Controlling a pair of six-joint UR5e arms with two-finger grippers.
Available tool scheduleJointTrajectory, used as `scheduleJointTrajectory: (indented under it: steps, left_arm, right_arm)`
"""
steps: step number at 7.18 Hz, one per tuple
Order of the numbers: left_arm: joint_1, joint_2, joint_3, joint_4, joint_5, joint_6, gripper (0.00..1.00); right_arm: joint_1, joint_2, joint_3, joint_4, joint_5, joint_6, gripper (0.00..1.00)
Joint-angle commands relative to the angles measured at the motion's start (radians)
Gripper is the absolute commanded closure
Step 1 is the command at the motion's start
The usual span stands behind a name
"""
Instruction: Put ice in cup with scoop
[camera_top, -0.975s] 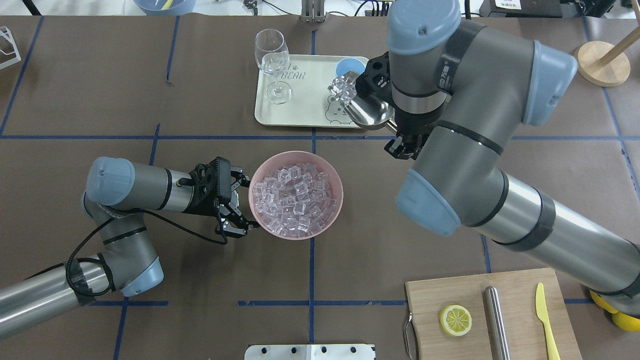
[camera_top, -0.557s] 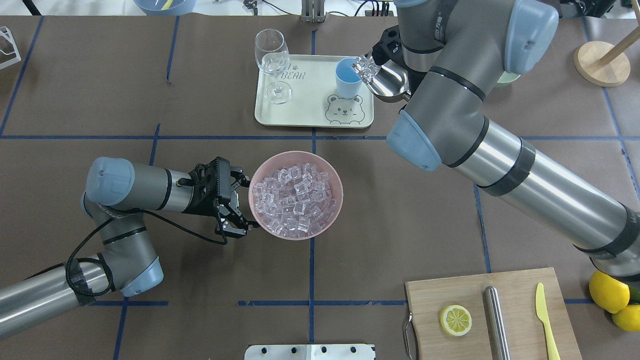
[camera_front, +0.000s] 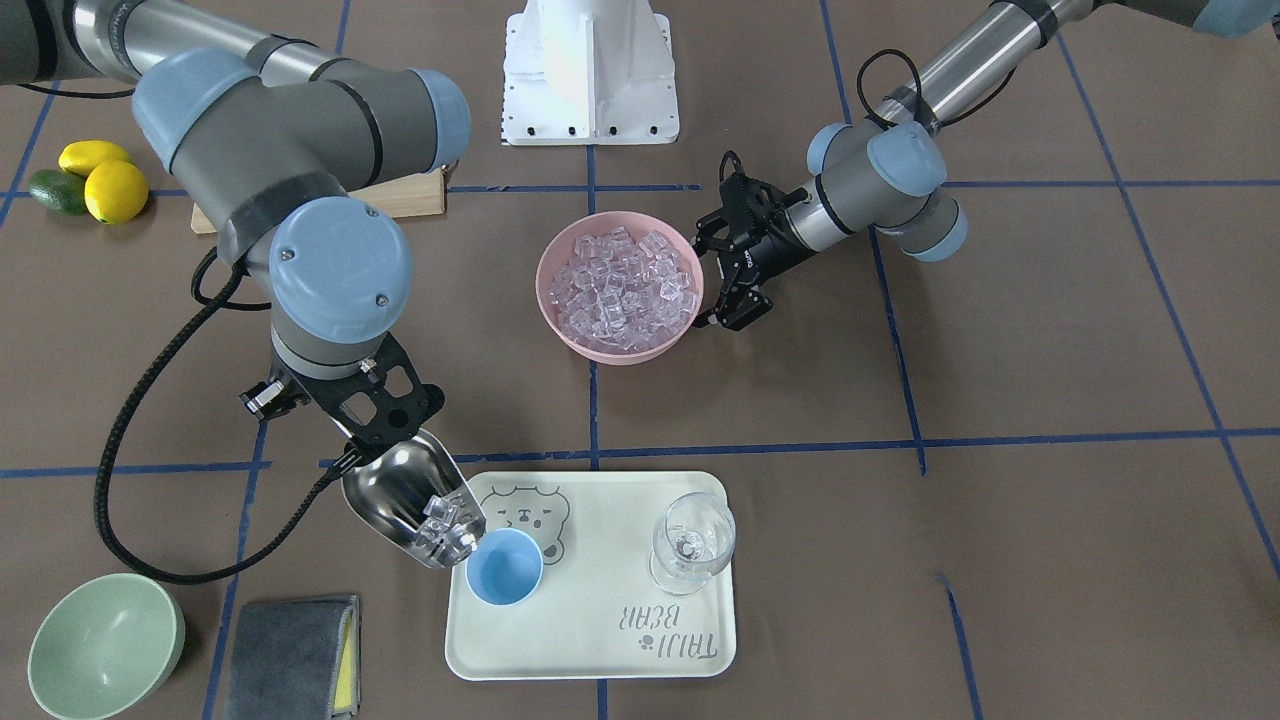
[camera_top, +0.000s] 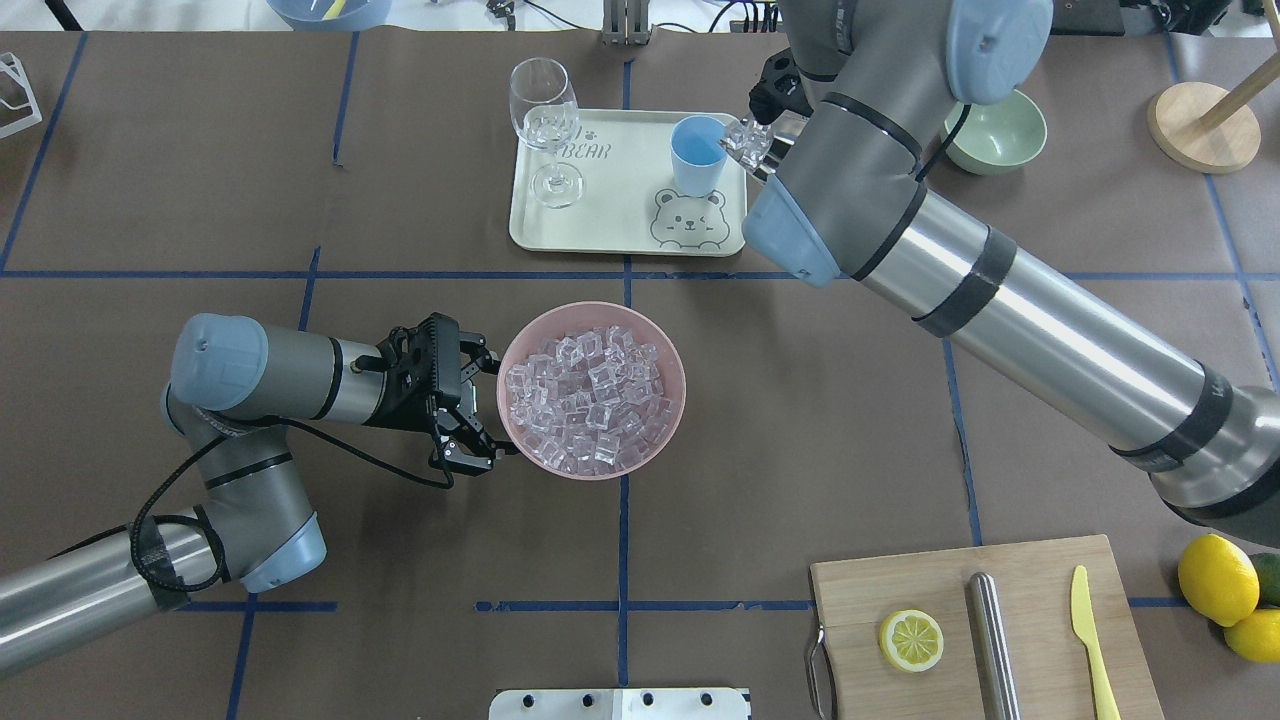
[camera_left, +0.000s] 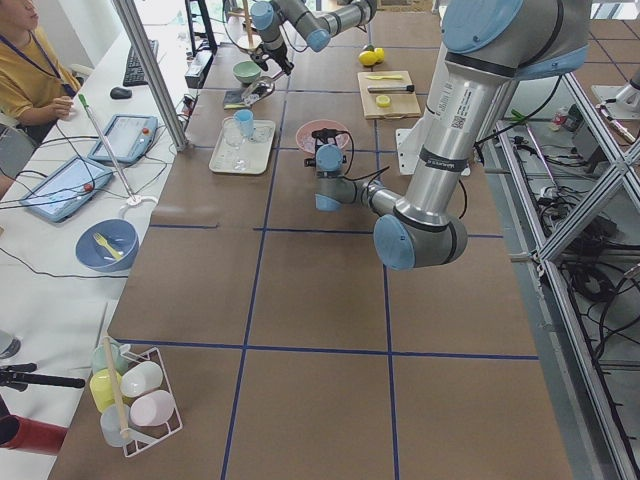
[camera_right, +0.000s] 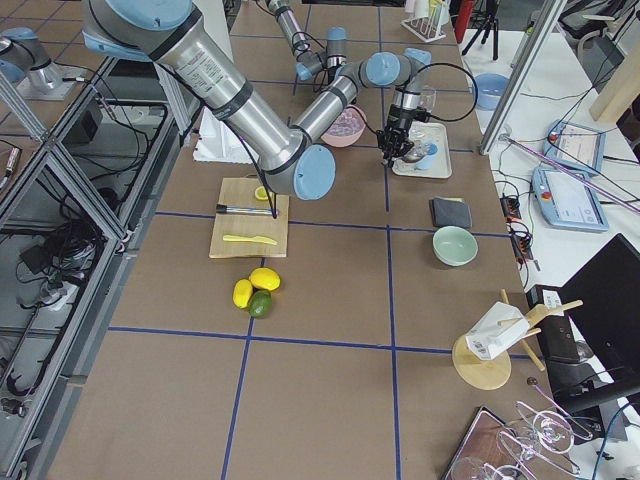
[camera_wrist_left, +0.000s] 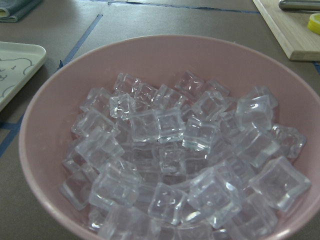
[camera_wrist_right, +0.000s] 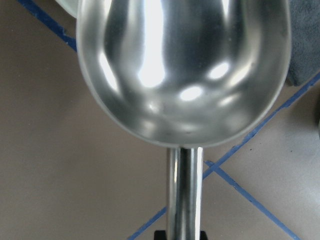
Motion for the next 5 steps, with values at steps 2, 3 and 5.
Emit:
scheduleJointTrajectory:
  steps: [2, 3, 5]
  left_arm:
    - [0.001, 0.001, 0.000, 0.000, 0.000, 0.000, 0.01]
    - [0.000, 0.001, 0.000, 0.000, 0.000, 0.000, 0.01]
    - [0.000, 0.001, 0.000, 0.000, 0.000, 0.000, 0.01]
  right_arm:
    - [0.004, 0.083, -0.066, -0.136, -0.046, -0.110, 1.00]
    - [0.009, 0.100, -0.089, -0.147, -0.045, -0.131, 1.00]
    - [0.010, 0.107, -0.097, -0.147, -0.042, -0.133, 1.00]
